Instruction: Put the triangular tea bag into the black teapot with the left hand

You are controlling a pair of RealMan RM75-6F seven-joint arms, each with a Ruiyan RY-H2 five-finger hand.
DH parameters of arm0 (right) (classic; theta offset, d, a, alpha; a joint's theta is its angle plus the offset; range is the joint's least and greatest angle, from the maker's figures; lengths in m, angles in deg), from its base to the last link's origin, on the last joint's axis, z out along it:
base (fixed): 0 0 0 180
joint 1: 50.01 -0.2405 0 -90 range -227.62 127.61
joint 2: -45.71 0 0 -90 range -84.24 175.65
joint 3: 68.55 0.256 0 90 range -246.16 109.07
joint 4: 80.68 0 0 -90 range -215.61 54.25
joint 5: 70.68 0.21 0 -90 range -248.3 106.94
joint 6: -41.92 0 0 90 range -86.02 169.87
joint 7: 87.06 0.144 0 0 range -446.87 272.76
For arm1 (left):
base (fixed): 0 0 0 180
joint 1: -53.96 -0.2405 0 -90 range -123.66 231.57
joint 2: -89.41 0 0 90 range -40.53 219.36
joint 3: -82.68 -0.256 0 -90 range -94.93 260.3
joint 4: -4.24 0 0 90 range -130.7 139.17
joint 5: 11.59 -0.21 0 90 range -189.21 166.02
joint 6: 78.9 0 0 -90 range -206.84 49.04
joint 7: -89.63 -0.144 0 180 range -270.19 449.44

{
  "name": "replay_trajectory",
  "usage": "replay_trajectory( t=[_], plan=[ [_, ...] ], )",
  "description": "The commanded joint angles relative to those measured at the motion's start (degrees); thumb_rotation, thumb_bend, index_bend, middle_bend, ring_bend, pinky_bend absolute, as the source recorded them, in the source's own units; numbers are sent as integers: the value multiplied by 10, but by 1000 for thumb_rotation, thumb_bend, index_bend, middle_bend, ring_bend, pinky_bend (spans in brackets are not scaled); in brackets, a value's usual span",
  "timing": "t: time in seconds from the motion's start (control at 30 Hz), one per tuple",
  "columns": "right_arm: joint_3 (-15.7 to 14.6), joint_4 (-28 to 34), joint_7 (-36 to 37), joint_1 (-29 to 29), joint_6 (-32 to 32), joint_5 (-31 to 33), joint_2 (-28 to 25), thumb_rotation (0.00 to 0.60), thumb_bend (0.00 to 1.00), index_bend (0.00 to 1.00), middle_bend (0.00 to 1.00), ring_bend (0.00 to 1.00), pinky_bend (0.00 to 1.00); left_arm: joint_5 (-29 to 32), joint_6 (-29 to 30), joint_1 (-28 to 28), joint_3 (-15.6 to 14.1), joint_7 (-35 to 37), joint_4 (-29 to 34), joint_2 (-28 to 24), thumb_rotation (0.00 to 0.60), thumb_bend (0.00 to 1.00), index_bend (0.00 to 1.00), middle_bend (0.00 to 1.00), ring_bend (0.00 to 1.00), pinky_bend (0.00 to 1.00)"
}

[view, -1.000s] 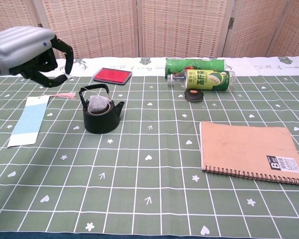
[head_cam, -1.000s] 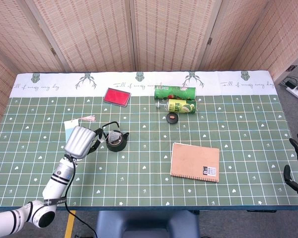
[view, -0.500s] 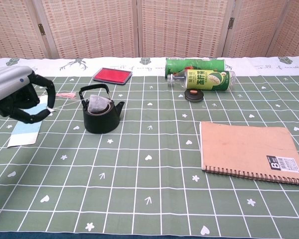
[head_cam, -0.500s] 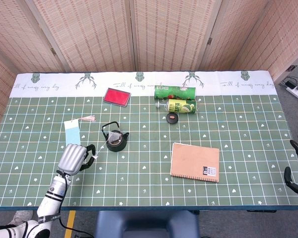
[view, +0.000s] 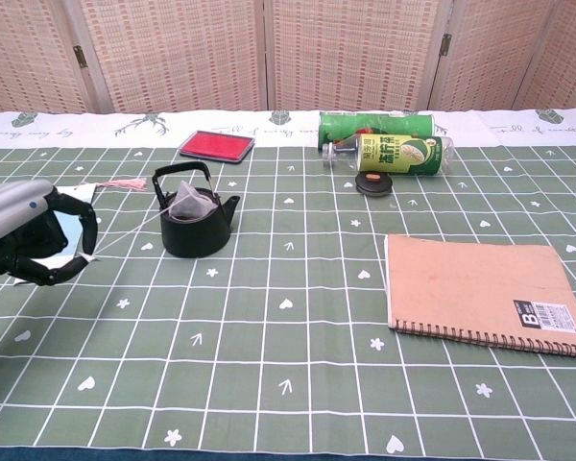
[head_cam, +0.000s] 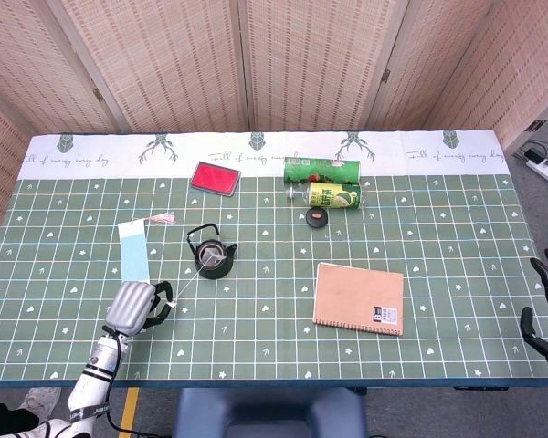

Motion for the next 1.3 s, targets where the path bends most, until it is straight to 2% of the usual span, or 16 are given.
replay_trajectory(
  t=[0.03,0.13,0.27,0.3,0.4,0.47,0.6,0.7,0.9,1.03,1.1,1.17,1.27,1.3],
  plan=[
    [0,0,-1,-1,-1,0,0,600,622,0,0,30,0,4,-10,-7,-2,16,-16,10,600,426,631,1000,1000,1000],
    [0,1,-1,-1,-2,1,0,600,622,0,0,29,0,1,-15,-9,1,31,-36,19,600,426,568,1000,1000,1000],
    [0,2,-1,0,-1,1,0,600,621,0,0,29,0,-16,2,-10,18,63,-61,29,600,423,295,1000,1000,1000],
    [0,2,-2,0,-2,2,0,600,621,0,0,29,0,-16,2,-9,22,66,-64,28,600,403,197,1000,1000,1000],
    [0,2,-3,-2,-5,3,0,600,621,0,0,29,0,-16,0,-8,32,70,-63,24,600,314,34,1000,1000,1000],
    [0,2,-4,-2,-5,3,0,600,621,0,0,28,0,-17,2,-8,35,71,-61,22,600,258,2,1000,1000,1000],
    [0,3,-4,-1,-3,2,0,600,622,0,0,28,0,-18,0,-10,38,75,-55,16,600,192,0,1000,1000,1000],
    [-1,3,-4,-1,-2,1,0,600,622,0,0,29,0,-22,-1,-9,42,74,-46,7,600,179,0,1000,1000,1000],
    [0,2,-2,-2,-5,2,-1,600,622,0,0,30,0,-19,-19,3,59,65,26,-44,600,172,0,1000,1000,1000],
    [-2,4,-8,-5,-11,2,1,600,622,0,0,28,0,27,-96,27,63,51,105,-86,600,176,1,1000,1000,1000],
    [-2,4,-10,-5,-13,1,1,600,622,0,0,27,0,48,-129,41,67,43,125,-97,600,184,14,1000,1000,1000],
    [-2,5,-9,-6,-13,2,1,600,622,0,0,27,0,62,-152,56,73,32,134,-99,600,247,34,1000,1000,1000],
    [-1,3,-6,-6,-13,4,0,600,622,0,0,26,0,86,-180,77,83,23,150,-101,600,485,75,1000,1000,1000],
    [-1,3,-4,-6,-14,4,0,600,622,0,0,27,0,96,-192,84,85,17,155,-103,600,526,77,1000,1000,1000]
  ],
)
